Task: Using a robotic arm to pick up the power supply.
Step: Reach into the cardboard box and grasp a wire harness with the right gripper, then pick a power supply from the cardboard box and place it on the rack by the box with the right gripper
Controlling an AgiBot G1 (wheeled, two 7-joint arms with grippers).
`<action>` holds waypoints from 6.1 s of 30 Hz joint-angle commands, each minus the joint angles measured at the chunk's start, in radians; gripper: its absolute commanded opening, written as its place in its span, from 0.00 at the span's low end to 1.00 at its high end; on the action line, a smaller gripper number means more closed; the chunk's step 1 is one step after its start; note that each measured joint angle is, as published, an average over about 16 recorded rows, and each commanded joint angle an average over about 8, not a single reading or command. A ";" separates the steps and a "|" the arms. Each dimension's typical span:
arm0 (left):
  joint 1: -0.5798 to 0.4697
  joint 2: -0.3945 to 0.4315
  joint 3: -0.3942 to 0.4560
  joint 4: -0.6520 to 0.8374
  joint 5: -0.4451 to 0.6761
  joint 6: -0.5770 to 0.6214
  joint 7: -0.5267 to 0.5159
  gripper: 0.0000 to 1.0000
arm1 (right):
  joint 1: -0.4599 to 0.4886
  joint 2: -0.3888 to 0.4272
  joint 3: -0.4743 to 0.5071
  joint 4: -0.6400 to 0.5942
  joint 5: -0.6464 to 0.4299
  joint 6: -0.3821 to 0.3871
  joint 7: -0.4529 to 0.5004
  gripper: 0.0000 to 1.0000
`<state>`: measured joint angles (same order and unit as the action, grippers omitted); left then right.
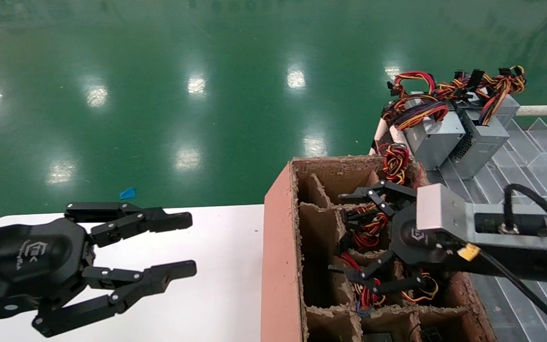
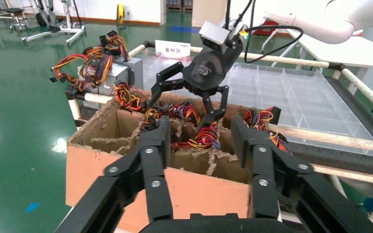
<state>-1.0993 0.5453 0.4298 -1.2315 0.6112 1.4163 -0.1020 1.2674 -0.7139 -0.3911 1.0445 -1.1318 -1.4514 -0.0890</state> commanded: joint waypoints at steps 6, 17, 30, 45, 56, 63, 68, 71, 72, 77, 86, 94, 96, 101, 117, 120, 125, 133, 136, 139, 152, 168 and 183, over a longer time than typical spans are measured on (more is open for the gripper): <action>0.000 0.000 0.000 0.000 0.000 0.000 0.000 0.00 | 0.031 -0.033 -0.024 -0.080 -0.045 -0.015 -0.058 0.00; 0.000 0.000 0.000 0.000 0.000 0.000 0.000 0.00 | 0.080 -0.062 -0.065 -0.155 -0.117 -0.037 -0.095 0.00; 0.000 0.000 0.000 0.000 0.000 0.000 0.000 0.00 | 0.111 -0.061 -0.095 -0.164 -0.180 -0.040 -0.088 0.00; 0.000 0.000 0.000 0.000 0.000 0.000 0.000 0.00 | 0.121 -0.049 -0.094 -0.135 -0.181 -0.048 -0.081 0.00; 0.000 0.000 0.000 0.000 0.000 0.000 0.000 0.00 | 0.154 -0.018 -0.084 -0.002 -0.193 -0.052 -0.112 0.00; 0.000 0.000 0.000 0.000 0.000 0.000 0.000 0.00 | 0.165 0.020 -0.056 0.125 -0.187 -0.025 -0.118 0.00; 0.000 0.000 0.000 0.000 0.000 0.000 0.000 0.00 | 0.177 0.046 -0.026 0.204 -0.174 -0.002 -0.133 0.00; 0.000 0.000 0.000 0.000 0.000 0.000 0.000 0.00 | 0.190 0.060 -0.005 0.244 -0.161 0.011 -0.146 0.00; 0.000 0.000 0.000 0.000 0.000 0.000 0.000 0.00 | 0.196 0.064 0.003 0.254 -0.156 0.015 -0.151 0.00; 0.000 0.000 0.000 0.000 0.000 0.000 0.000 0.00 | 0.226 0.077 0.046 0.278 -0.107 0.027 -0.179 0.00; 0.000 0.000 0.000 0.000 0.000 0.000 0.000 0.00 | 0.281 0.089 0.133 0.253 0.019 0.033 -0.222 0.00; 0.000 0.000 0.000 0.000 0.000 0.000 0.000 0.00 | 0.344 0.094 0.170 0.187 0.042 0.034 -0.274 0.00; 0.000 0.000 0.000 0.000 0.000 0.000 0.000 0.00 | 0.365 0.096 0.177 0.164 0.041 0.034 -0.292 0.00; 0.000 0.000 0.000 0.000 0.000 0.000 0.000 0.00 | 0.419 0.102 0.193 0.087 0.036 0.035 -0.333 0.00; 0.000 0.000 0.000 0.000 0.000 0.000 0.000 0.00 | 0.586 0.193 0.222 -0.217 -0.032 0.031 -0.453 0.00; 0.000 0.000 0.000 0.000 0.000 0.000 0.000 0.00 | 0.599 0.233 0.229 -0.268 -0.047 0.034 -0.469 0.00; 0.000 0.000 0.000 0.000 0.000 0.000 0.000 0.00 | 0.590 0.295 0.244 -0.373 -0.055 0.039 -0.501 0.00; 0.000 0.000 0.000 0.000 0.000 0.000 0.000 0.00 | 0.568 0.346 0.262 -0.576 -0.058 0.054 -0.586 0.00; 0.000 0.000 0.000 0.000 0.000 0.000 0.000 0.00 | 0.568 0.352 0.263 -0.656 -0.064 0.067 -0.620 0.00; 0.000 0.000 0.000 0.000 0.000 0.000 0.000 0.00 | 0.569 0.352 0.263 -0.734 -0.072 0.087 -0.654 0.00; 0.000 0.000 0.000 0.000 0.000 0.000 0.000 0.00 | 0.575 0.265 0.269 -0.983 -0.084 0.359 -0.751 0.00; 0.000 0.000 0.000 0.000 0.000 0.000 0.000 0.00 | 0.561 0.115 0.284 -1.035 -0.062 0.421 -0.803 0.00; 0.000 0.000 0.000 0.000 0.000 0.000 0.000 0.00 | 0.547 0.055 0.285 -1.039 -0.061 0.428 -0.820 0.00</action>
<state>-1.0993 0.5453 0.4299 -1.2315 0.6111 1.4163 -0.1020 1.8164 -0.6555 -0.1051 0.0062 -1.1909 -1.0213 -0.9128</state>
